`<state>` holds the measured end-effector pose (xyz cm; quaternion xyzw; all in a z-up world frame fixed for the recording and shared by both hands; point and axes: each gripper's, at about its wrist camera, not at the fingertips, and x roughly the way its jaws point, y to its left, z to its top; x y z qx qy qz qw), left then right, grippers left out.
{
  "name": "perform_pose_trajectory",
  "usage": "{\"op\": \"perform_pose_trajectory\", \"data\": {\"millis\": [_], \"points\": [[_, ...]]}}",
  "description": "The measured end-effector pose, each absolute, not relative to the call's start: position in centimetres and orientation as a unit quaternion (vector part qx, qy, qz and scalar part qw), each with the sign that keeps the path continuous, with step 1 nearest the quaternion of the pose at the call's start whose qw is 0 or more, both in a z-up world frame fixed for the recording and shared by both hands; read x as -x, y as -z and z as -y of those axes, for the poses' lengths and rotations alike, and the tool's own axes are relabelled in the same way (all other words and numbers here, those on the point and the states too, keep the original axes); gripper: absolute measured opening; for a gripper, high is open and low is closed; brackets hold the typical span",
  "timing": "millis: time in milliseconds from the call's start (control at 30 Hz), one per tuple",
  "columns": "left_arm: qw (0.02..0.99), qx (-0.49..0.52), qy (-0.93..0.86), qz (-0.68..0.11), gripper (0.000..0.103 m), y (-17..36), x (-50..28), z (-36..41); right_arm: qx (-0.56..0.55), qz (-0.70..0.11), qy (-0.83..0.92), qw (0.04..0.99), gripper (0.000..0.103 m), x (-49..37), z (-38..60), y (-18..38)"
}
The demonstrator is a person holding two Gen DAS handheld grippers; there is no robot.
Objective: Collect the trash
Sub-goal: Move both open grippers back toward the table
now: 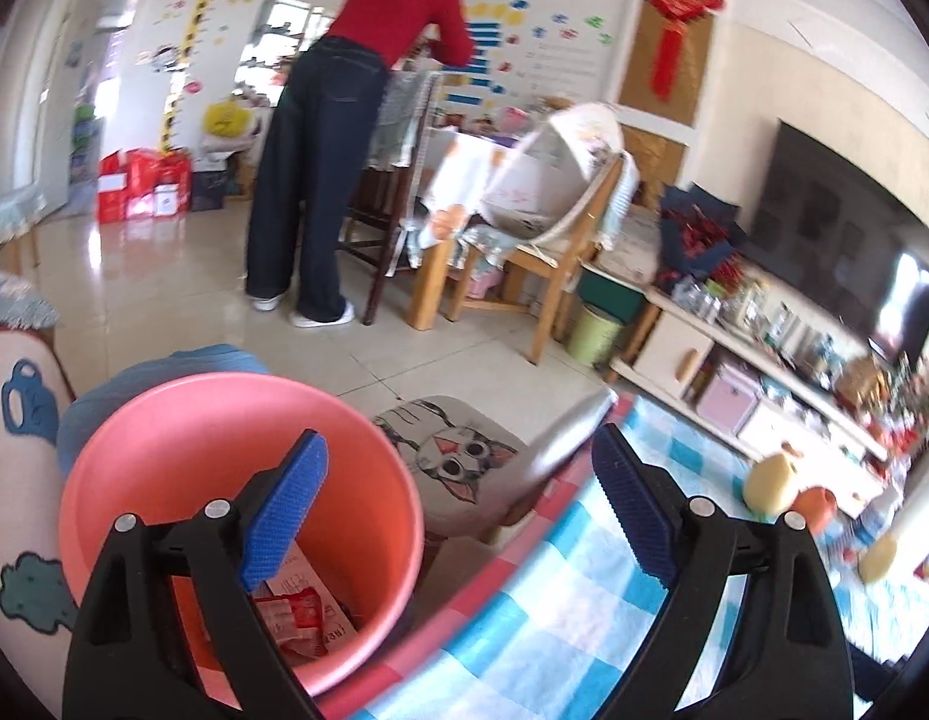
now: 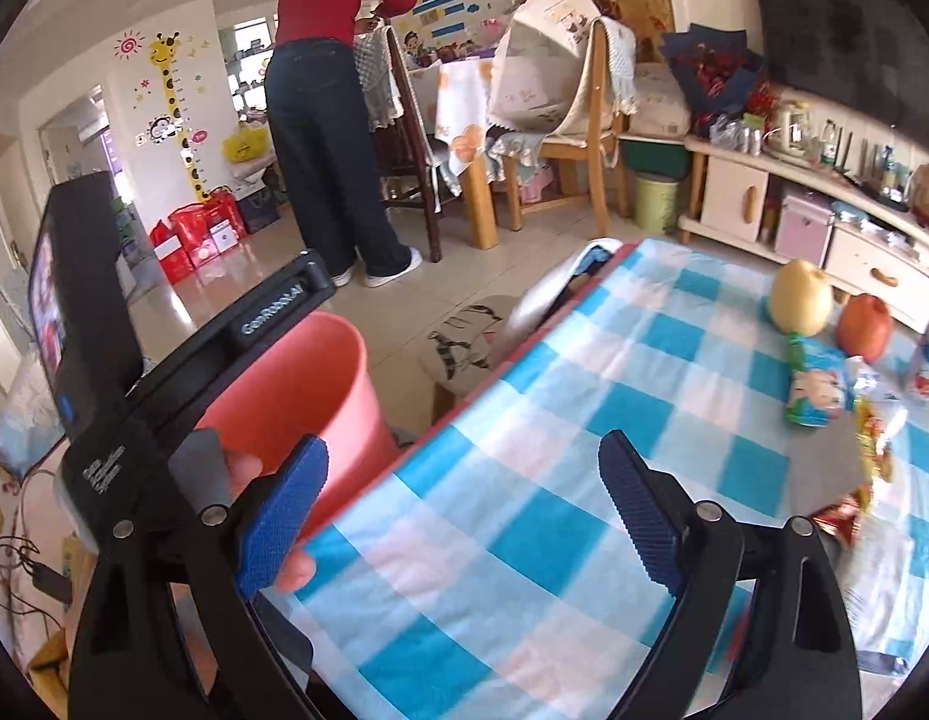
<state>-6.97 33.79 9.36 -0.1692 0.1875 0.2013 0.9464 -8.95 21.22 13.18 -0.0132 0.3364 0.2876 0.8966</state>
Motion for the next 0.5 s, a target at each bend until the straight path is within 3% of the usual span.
{"op": "perform_pose_trajectory", "data": {"millis": [500], "points": [[0.962, 0.078, -0.092, -0.244, 0.09, -8.7, 5.7, -25.9, -0.022, -0.31, -0.237, 0.92, 0.091, 11.7, -12.6, -14.9]]}}
